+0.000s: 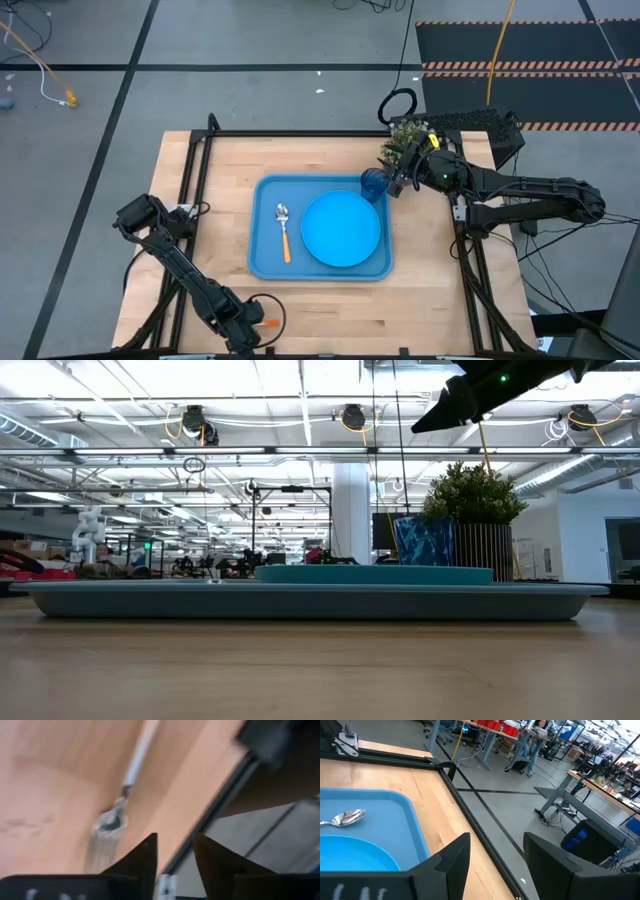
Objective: Pick and place plate/cup/fork/spoon on tray
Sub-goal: Put the orange fork on the blue tray to the left of the yellow spoon
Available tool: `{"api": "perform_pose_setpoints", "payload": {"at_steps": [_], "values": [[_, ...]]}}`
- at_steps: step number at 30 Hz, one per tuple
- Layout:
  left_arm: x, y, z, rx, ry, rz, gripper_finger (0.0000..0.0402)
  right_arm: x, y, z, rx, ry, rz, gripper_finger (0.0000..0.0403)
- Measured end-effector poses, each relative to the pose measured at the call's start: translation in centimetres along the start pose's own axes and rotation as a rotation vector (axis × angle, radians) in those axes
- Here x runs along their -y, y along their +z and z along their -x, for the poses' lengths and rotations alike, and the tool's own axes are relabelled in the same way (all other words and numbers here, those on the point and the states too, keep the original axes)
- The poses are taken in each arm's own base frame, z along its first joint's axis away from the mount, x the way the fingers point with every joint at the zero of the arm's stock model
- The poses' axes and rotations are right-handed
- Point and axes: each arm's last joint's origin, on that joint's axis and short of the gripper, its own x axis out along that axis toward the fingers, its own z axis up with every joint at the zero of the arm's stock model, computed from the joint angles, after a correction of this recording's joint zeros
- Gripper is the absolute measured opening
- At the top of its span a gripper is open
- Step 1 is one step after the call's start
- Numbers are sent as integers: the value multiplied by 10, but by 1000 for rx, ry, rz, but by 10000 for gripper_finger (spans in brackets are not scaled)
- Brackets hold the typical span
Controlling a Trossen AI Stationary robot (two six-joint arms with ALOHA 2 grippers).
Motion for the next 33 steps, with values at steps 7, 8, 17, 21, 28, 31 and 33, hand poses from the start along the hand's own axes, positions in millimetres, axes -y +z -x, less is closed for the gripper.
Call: {"api": "perform_pose_setpoints", "payload": {"at_steps": [7, 8, 17, 21, 28, 31, 33], "values": [[-2, -1, 0, -1, 18, -109, 201, 0, -1, 0, -7, 1, -8, 176], [-2, -2, -1, 2, 25, -128, 205, 0, -1, 0, -8, 1, -8, 176], [-13, -5, -1, 10, 156, -235, 181, -1, -3, -1, -14, -1, -20, 176], [-19, -5, -3, 14, 198, -295, 160, -1, -4, -1, -17, 0, -33, 176], [-15, -1, -4, 105, 174, -327, 152, -1, -3, -1, -10, -3, -49, 176], [-14, 3, -12, 123, 175, -327, 152, 0, -2, -1, -2, -5, -53, 176], [-15, 5, -20, 119, 193, -332, 152, 0, -2, -1, 2, -7, -55, 176]]}}
